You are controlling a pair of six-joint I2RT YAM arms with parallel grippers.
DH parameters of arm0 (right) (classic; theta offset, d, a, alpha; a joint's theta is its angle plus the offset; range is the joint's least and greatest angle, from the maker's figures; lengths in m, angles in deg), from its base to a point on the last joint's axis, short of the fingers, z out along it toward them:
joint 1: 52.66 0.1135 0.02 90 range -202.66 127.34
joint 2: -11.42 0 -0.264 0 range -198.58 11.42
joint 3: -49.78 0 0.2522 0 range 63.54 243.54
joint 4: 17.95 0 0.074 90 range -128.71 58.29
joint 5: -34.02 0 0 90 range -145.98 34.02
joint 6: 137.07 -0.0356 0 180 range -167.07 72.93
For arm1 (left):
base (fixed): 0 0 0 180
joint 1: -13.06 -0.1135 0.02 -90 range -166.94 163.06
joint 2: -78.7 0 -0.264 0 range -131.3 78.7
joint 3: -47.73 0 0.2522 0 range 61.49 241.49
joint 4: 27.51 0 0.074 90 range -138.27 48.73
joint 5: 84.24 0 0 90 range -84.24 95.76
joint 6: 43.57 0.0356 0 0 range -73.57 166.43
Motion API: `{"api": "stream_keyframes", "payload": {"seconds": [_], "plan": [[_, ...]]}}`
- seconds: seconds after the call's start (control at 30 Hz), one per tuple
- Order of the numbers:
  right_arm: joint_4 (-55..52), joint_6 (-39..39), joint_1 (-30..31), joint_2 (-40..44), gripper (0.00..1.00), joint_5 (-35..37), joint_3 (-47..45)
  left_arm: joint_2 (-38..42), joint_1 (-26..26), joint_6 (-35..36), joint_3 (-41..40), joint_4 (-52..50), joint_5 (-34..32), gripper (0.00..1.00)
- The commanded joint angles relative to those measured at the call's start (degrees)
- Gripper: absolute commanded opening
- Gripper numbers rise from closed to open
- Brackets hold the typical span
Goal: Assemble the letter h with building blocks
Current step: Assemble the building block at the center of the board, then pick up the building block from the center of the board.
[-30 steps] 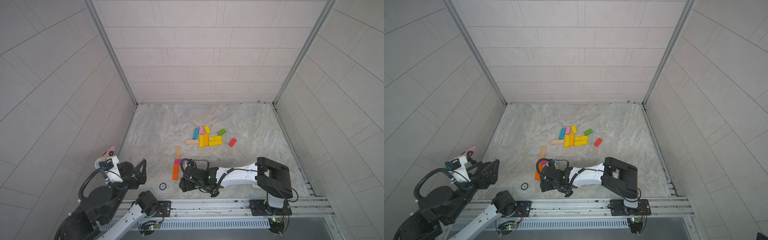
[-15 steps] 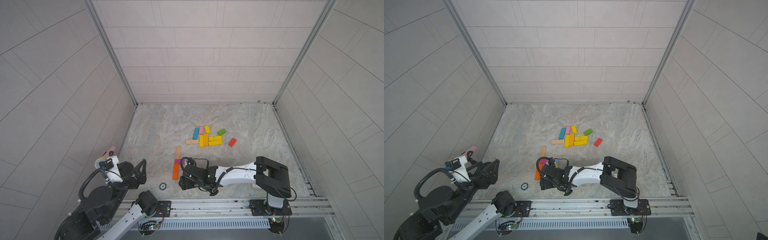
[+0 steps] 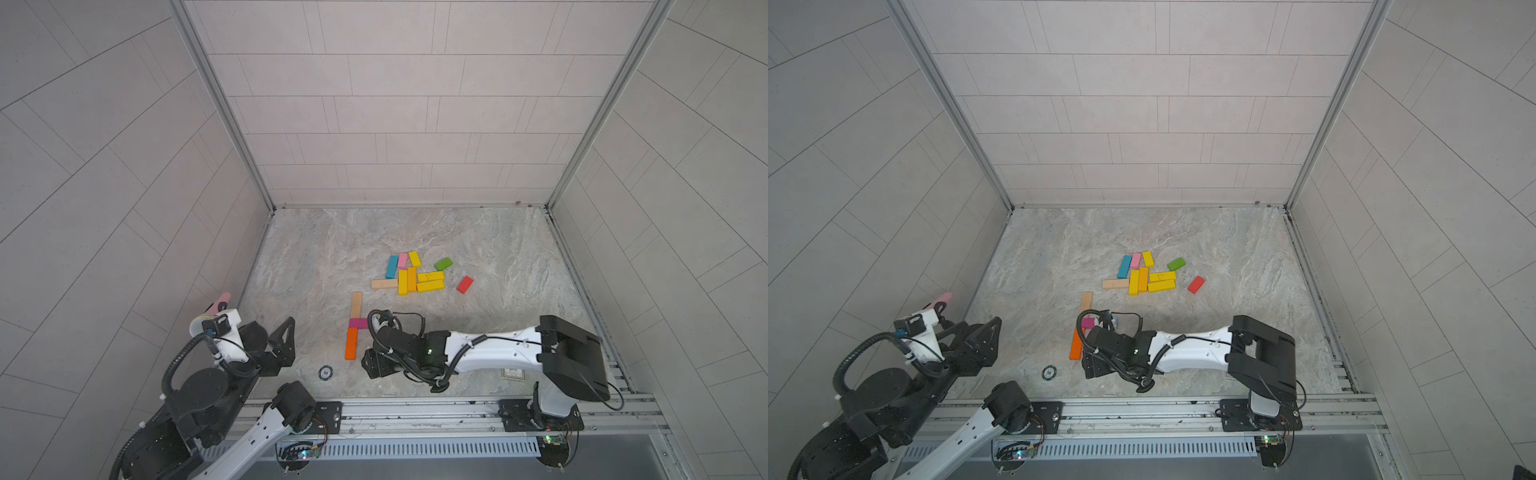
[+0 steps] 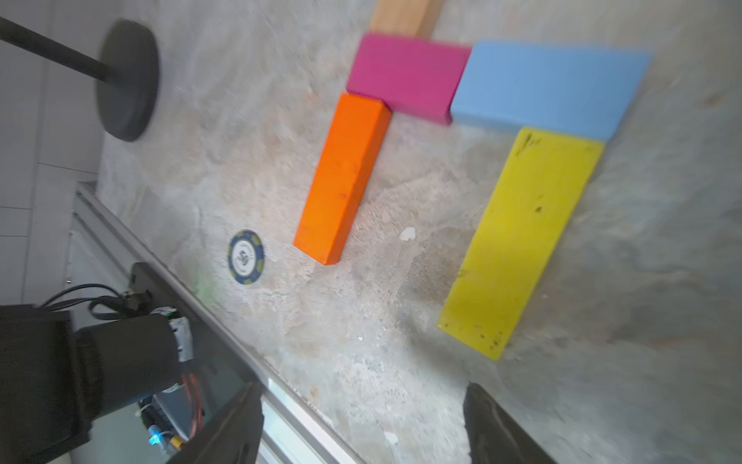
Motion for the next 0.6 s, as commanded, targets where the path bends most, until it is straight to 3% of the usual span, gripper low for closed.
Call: {"api": "stream_keyframes", "payload": {"seconds": [0.0, 0.17, 0.37, 0.57], "plan": [[-7.0, 4.6, -1.9, 8.5, 0.76, 8.2, -1.6, -3.3, -0.1, -1.3, -1.8, 3.1, 3.1, 1.00], [-9.1, 6.7, -9.3, 21.3, 0.73, 10.8, -10.7, -12.0, -0.1, -5.3, -7.8, 12.1, 12.5, 1.00], [-16.3, 12.7, -19.4, 37.0, 0.76, 12.6, -18.4, -30.6, -0.2, -8.5, -13.8, 30.0, 23.4, 0.98], [-21.3, 17.0, -24.0, 44.8, 0.77, 11.3, -21.3, -56.3, -0.2, -6.9, -10.2, 41.6, 23.2, 0.91]]}}
